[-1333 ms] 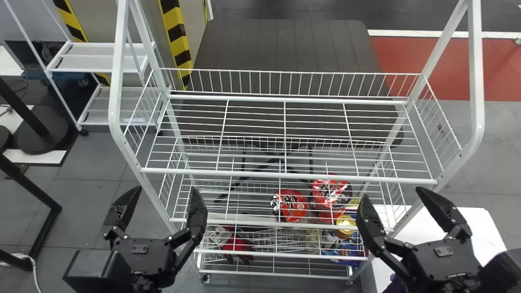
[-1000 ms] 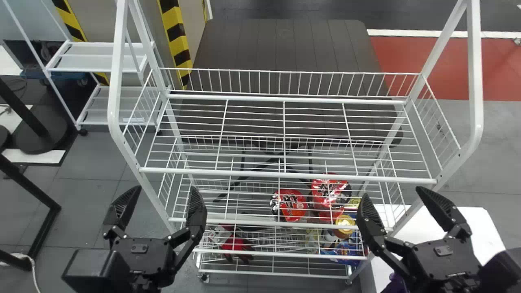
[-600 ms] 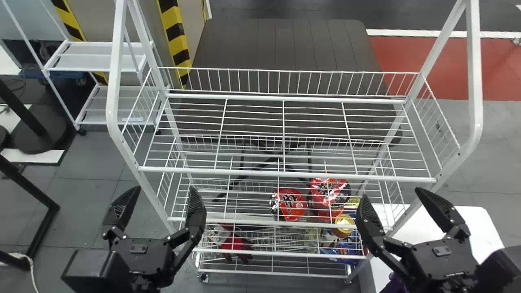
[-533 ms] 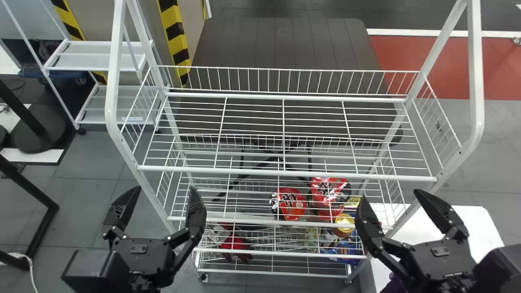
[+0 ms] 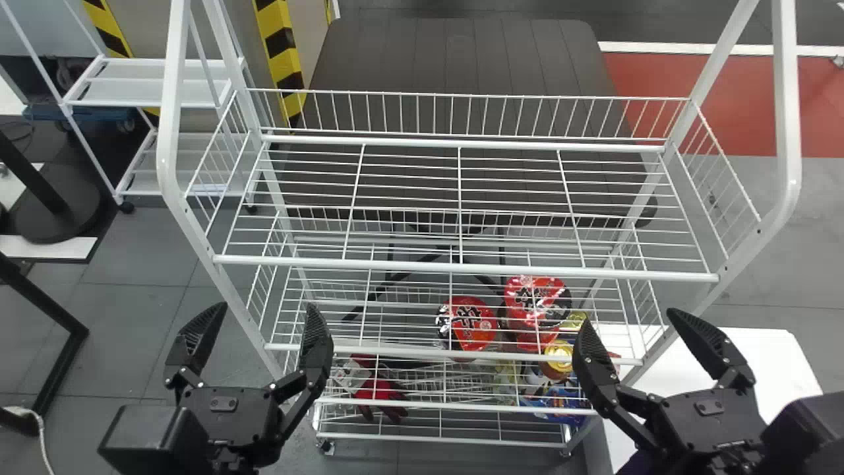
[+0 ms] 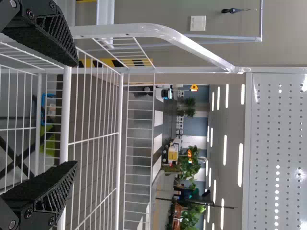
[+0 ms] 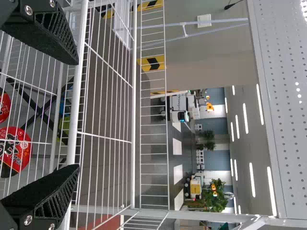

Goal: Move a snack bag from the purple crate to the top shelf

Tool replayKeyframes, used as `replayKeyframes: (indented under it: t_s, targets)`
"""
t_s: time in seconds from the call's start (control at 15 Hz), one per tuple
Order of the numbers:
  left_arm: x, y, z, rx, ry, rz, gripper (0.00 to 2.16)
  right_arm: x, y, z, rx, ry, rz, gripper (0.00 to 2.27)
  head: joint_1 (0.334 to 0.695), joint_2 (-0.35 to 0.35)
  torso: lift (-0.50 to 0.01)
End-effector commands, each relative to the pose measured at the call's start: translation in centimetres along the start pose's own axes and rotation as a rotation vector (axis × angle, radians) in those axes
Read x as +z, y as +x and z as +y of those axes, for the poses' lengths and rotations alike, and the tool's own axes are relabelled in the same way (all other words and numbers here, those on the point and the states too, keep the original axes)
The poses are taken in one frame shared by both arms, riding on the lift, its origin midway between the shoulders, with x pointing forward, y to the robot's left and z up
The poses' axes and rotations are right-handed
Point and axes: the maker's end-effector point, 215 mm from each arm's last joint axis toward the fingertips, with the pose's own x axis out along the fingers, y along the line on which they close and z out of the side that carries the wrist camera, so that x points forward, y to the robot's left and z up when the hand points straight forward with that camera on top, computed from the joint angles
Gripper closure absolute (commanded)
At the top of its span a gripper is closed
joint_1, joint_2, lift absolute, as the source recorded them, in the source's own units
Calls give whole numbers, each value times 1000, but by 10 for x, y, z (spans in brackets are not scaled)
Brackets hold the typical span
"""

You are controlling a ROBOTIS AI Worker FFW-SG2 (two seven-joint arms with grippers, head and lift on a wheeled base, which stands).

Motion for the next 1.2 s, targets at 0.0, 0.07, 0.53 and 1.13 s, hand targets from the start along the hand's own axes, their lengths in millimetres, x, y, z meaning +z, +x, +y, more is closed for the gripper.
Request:
replayKeyframes:
  t_s: [0.0,0.07,0.53,1.13]
  targets:
    - [0,0,0,1,-1,1,80,-1,0,0,-1,0,3,19,695,3,-55]
    - [0,0,0,1,-1,1,80,0,0,0,-1,-1,1,19,695,3,-59]
    - [-2,1,-1,-5,-6,3,80,-1,1,-1,0,-1,3,19,695,1,-87]
    - [-5,2,-1,-7,-8,7,80,-3,3,-1,1,-1,4,19,695,1,-123]
